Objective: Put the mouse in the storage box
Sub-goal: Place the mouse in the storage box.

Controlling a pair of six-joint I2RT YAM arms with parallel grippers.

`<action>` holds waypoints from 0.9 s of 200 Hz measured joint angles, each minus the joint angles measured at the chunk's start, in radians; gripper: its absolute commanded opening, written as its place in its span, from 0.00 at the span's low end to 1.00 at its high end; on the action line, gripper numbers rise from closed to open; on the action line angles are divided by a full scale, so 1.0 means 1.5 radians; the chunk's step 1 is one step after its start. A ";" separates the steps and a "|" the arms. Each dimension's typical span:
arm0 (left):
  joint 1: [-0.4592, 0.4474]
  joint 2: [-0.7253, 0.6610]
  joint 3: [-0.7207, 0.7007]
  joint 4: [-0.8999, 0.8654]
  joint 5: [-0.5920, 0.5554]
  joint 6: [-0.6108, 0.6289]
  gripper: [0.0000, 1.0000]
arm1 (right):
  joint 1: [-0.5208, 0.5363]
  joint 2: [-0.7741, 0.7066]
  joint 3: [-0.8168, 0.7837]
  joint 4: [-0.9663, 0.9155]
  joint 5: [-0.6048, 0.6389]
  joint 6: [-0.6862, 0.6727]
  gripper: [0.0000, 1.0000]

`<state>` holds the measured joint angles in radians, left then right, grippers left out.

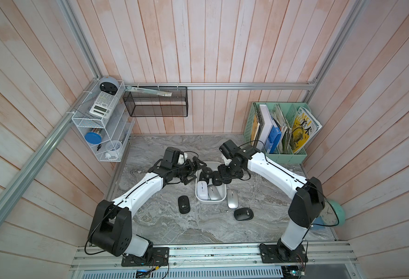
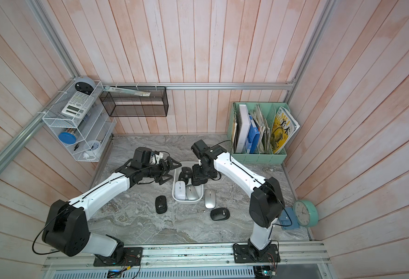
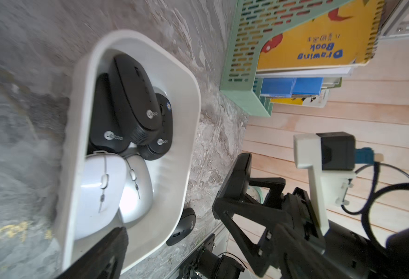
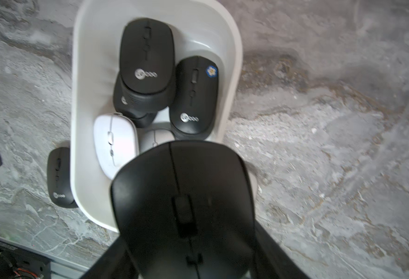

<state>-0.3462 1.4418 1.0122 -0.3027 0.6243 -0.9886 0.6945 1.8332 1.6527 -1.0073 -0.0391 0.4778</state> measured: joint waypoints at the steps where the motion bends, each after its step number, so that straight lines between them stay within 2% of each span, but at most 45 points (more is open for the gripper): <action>1: 0.002 -0.001 -0.001 -0.001 0.000 0.001 1.00 | 0.001 0.004 0.005 0.000 0.000 0.000 0.46; 27: 0.059 -0.020 -0.038 -0.018 0.005 0.013 1.00 | 0.002 0.082 0.088 -0.005 -0.020 -0.008 0.46; 47: 0.078 -0.021 -0.062 -0.030 0.007 0.017 1.00 | -0.002 0.136 0.139 -0.006 -0.042 -0.012 0.46; 93: 0.078 -0.021 -0.088 -0.033 0.019 0.019 1.00 | -0.025 0.214 0.190 -0.014 -0.079 -0.025 0.46; 180: 0.078 -0.014 -0.088 -0.023 0.032 0.027 1.00 | -0.048 0.280 0.241 -0.037 -0.105 -0.038 0.48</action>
<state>-0.2291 1.4204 0.8803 -0.3374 0.6727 -0.9485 0.6220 2.2532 2.0148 -1.0626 -0.1959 0.4210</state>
